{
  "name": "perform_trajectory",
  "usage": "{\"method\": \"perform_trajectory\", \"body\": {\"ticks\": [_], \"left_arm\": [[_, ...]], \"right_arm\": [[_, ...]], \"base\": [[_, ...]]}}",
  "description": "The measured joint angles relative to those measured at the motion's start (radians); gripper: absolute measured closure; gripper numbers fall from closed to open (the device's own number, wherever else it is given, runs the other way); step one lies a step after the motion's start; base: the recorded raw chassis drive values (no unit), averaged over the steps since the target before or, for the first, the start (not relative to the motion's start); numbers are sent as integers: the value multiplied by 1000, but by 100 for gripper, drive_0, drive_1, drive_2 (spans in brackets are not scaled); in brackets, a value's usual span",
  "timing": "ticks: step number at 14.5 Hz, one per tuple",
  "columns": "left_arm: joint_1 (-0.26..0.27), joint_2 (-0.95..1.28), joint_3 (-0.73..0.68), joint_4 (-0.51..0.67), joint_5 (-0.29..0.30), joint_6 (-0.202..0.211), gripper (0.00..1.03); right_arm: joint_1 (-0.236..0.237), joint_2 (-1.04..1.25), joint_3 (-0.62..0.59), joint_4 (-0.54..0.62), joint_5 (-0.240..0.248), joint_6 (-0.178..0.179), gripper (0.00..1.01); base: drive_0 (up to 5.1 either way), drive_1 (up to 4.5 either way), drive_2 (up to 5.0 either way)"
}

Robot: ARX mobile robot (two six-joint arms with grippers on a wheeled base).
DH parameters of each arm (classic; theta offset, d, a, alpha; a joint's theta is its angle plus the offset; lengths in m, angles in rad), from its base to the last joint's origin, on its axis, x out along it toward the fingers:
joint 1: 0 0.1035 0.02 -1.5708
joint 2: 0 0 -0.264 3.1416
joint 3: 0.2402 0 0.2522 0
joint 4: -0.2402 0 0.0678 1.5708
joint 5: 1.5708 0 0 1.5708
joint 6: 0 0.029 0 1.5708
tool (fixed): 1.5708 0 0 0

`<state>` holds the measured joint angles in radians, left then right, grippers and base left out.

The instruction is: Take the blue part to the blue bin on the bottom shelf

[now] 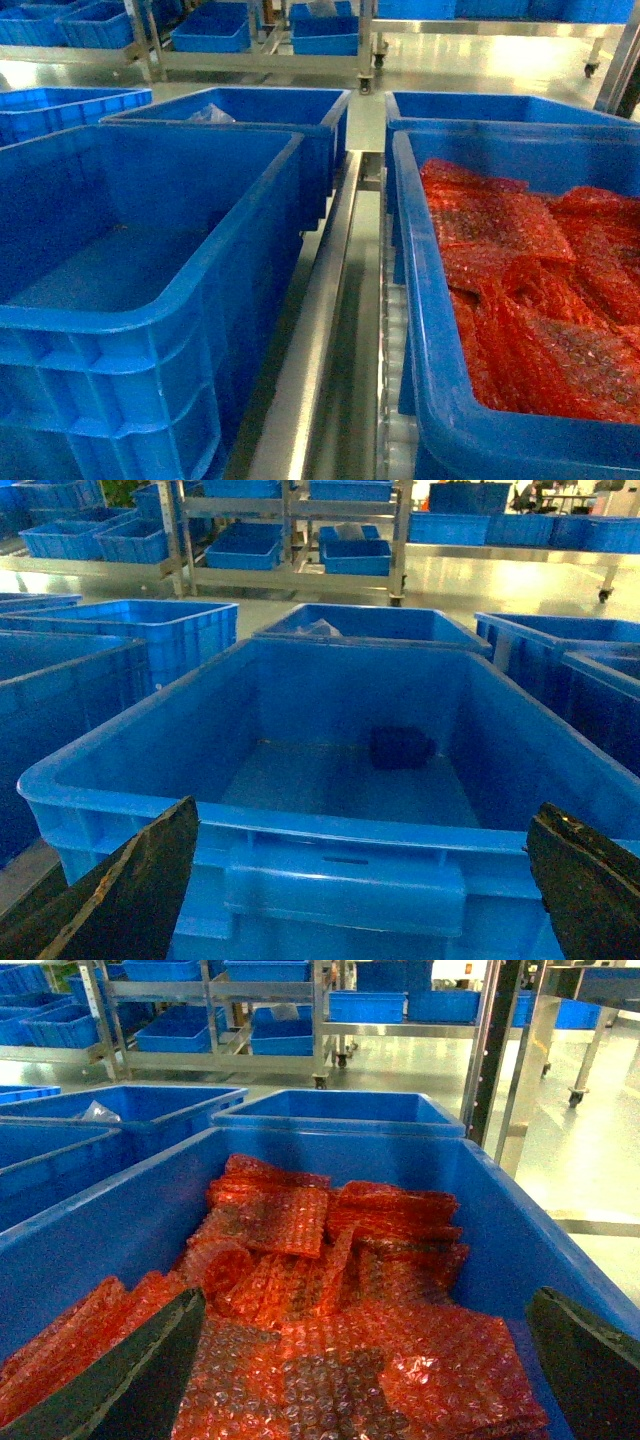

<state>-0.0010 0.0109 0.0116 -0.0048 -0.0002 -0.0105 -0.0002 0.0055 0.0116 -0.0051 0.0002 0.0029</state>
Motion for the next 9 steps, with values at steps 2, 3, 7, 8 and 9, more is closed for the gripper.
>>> {"method": "perform_trajectory", "body": {"ticks": [2,3,7,8,9], "left_arm": [[0,0,0,0,0,0,5],[0,0,0,0,0,0,5],[0,0,0,0,0,0,5],[0,0,0,0,0,0,5],[0,0,0,0,0,0,5]], "right_arm": [[0,0,0,0,0,0,3],[0,0,0,0,0,0,3],[0,0,0,0,0,0,3],[0,0,0,0,0,0,3],[0,0,0,0,0,0,3]], "base": [[0,0,0],[0,0,0],[0,0,0],[0,0,0],[0,0,0]]}}
